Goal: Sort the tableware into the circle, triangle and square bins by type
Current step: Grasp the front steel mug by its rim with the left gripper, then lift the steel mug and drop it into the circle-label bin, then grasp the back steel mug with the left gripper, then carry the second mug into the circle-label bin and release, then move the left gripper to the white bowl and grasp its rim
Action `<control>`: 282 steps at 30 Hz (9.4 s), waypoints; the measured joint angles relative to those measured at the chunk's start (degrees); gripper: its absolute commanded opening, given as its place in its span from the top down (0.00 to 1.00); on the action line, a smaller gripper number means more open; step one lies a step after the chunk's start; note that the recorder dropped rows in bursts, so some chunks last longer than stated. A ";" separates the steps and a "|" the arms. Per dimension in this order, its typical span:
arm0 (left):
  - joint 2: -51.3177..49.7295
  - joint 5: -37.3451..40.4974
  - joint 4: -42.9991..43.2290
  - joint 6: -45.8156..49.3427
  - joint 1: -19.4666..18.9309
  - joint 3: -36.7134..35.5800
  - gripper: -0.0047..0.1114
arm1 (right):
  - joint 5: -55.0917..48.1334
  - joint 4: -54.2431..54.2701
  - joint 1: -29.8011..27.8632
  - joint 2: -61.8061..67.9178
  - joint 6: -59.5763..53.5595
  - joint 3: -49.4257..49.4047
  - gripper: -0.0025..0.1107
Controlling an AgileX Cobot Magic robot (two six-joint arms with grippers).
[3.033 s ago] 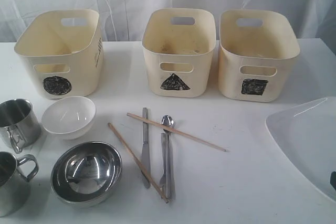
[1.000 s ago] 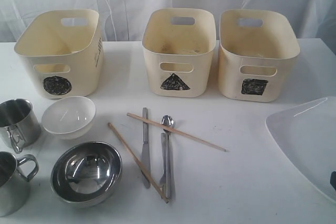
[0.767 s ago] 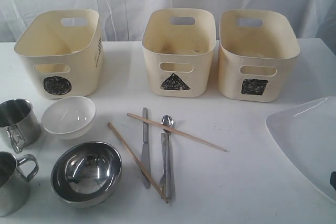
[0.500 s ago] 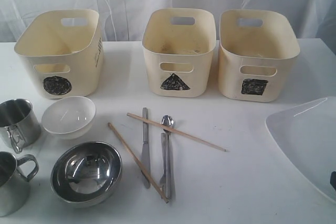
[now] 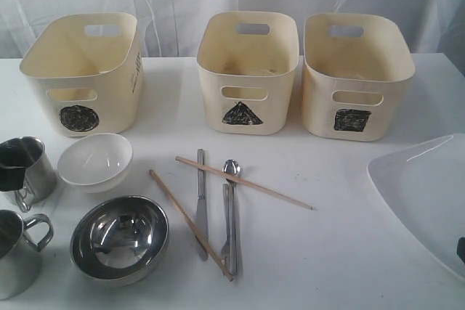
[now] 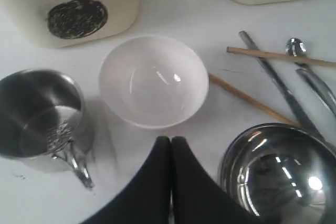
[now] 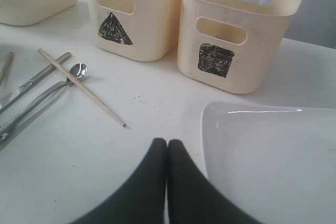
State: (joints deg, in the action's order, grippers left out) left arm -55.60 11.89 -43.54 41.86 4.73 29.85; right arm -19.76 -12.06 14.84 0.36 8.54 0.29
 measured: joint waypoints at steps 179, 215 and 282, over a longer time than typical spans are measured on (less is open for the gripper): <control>-50.34 -54.82 81.51 -89.50 -8.64 41.13 0.94 | 0.00 0.00 0.00 0.00 1.31 0.00 0.98; -26.19 -24.06 143.35 -159.81 -6.39 21.80 0.96 | 0.00 0.00 0.00 0.00 1.42 0.00 0.98; -45.50 -34.48 117.29 -151.27 6.60 14.15 0.89 | 0.00 0.00 0.00 0.00 1.52 0.00 0.98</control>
State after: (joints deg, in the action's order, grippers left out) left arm -101.10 -22.59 73.76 -109.41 11.33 44.00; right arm -19.76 -12.06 14.84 0.36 10.06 0.29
